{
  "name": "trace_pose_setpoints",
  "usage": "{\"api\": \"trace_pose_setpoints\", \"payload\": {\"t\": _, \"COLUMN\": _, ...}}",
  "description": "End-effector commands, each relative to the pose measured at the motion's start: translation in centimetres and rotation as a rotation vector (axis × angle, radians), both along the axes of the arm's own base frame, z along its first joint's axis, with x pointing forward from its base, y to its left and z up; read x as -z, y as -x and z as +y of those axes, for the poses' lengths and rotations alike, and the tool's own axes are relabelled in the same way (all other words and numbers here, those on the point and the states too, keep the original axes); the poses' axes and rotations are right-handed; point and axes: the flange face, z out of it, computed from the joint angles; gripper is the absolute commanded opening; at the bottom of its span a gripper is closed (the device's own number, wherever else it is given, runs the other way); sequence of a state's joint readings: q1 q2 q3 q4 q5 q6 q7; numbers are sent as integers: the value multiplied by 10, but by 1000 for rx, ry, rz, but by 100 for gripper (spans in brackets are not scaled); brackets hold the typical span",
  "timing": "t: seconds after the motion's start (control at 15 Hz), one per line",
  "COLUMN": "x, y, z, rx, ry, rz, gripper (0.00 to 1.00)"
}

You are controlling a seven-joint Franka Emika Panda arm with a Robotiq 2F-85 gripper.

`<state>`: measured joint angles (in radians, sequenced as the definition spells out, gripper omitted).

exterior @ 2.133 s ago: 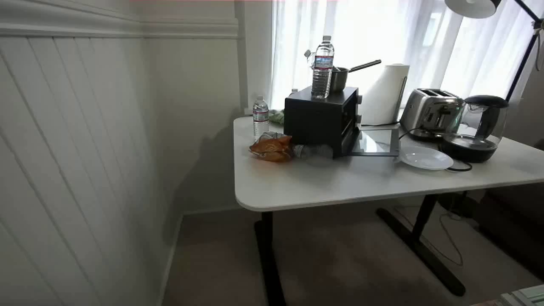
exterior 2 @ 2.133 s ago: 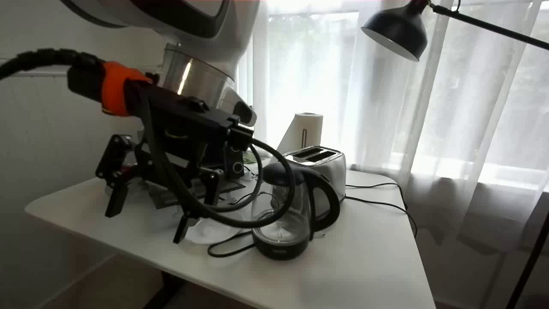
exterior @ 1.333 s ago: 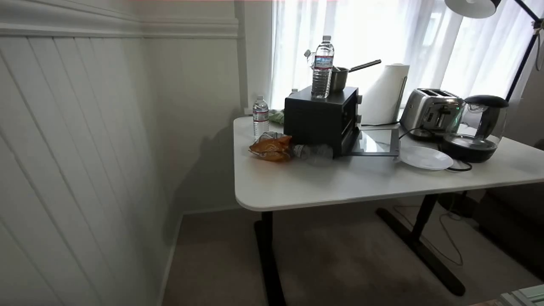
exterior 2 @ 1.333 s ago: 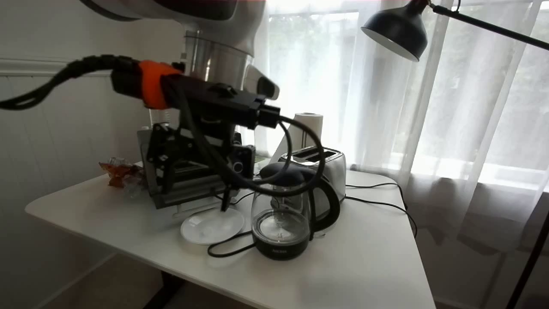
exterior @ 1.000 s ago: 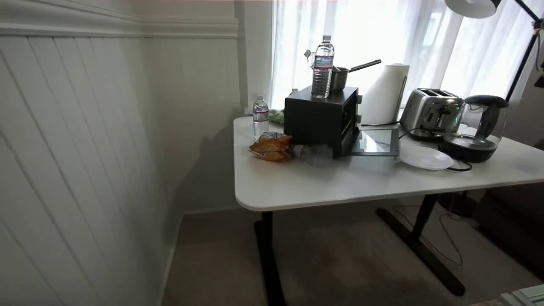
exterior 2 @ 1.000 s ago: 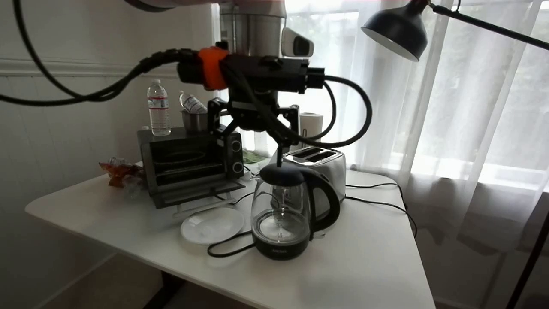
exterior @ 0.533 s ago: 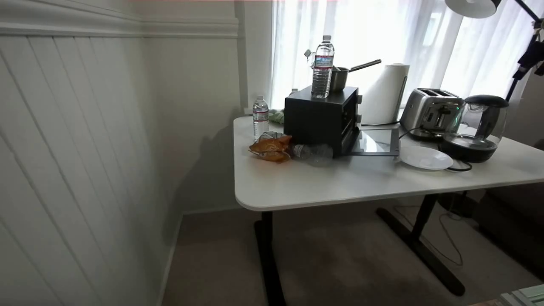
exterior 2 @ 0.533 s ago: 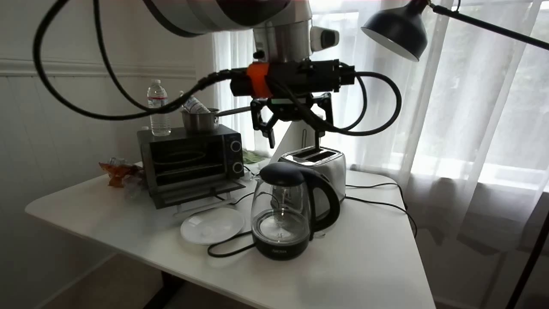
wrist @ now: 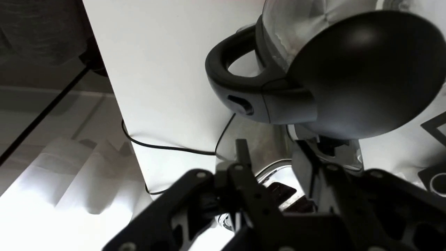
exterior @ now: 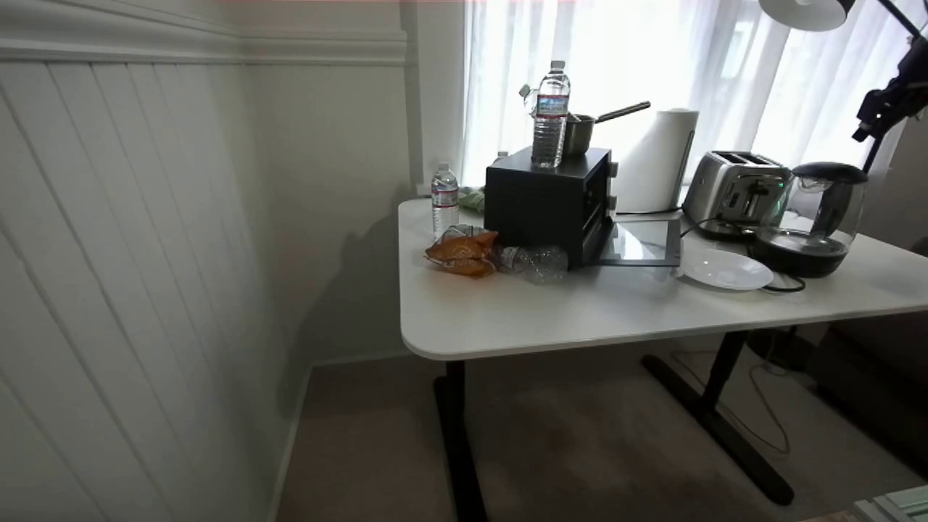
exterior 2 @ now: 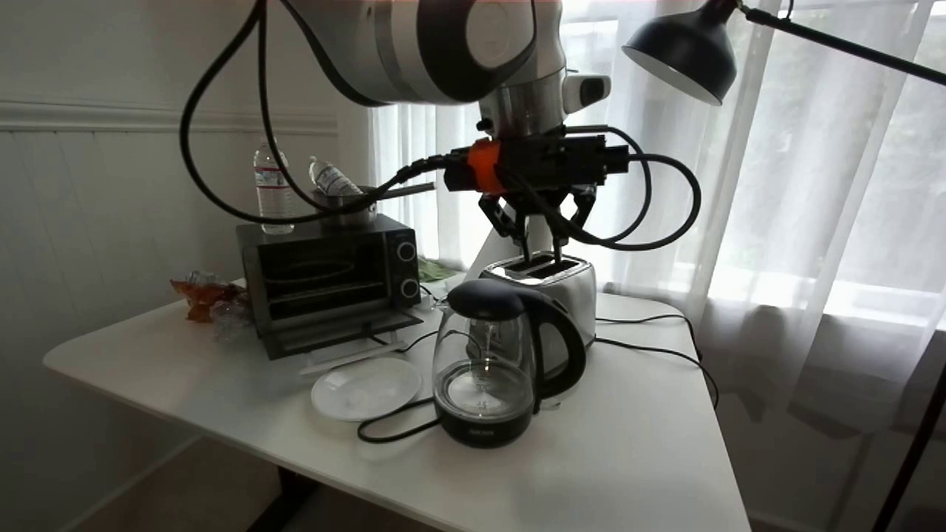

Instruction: Turn the kettle to the left.

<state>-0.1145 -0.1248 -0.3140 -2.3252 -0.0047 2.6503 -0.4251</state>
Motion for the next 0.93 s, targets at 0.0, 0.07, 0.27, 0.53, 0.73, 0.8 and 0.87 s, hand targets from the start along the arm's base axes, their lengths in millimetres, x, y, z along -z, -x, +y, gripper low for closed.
{"api": "trace_pose_setpoints", "payload": {"t": 0.0, "x": 9, "y": -19, "z": -3, "rx": 33, "ry": -14, "rz": -56, "gripper": 8}}
{"api": "trace_pose_setpoints", "payload": {"t": 0.07, "x": 13, "y": -22, "z": -2, "rx": 32, "ry": -14, "rz": -62, "gripper": 2}}
{"api": "trace_pose_setpoints", "payload": {"t": 0.27, "x": 28, "y": -27, "z": 4, "rx": 24, "ry": -24, "rz": -72, "gripper": 0}}
{"api": "trace_pose_setpoints", "payload": {"t": 0.53, "x": 38, "y": -30, "z": 7, "rx": 7, "ry": -26, "rz": -86, "gripper": 0}}
{"api": "trace_pose_setpoints", "payload": {"t": 0.73, "x": 47, "y": -29, "z": 6, "rx": -8, "ry": -35, "rz": -69, "gripper": 0}}
{"api": "trace_pose_setpoints", "payload": {"t": 0.8, "x": 50, "y": -28, "z": 6, "rx": -13, "ry": -37, "rz": -64, "gripper": 0}}
{"api": "trace_pose_setpoints", "payload": {"t": 0.87, "x": 52, "y": -27, "z": 5, "rx": -18, "ry": -39, "rz": -62, "gripper": 0}}
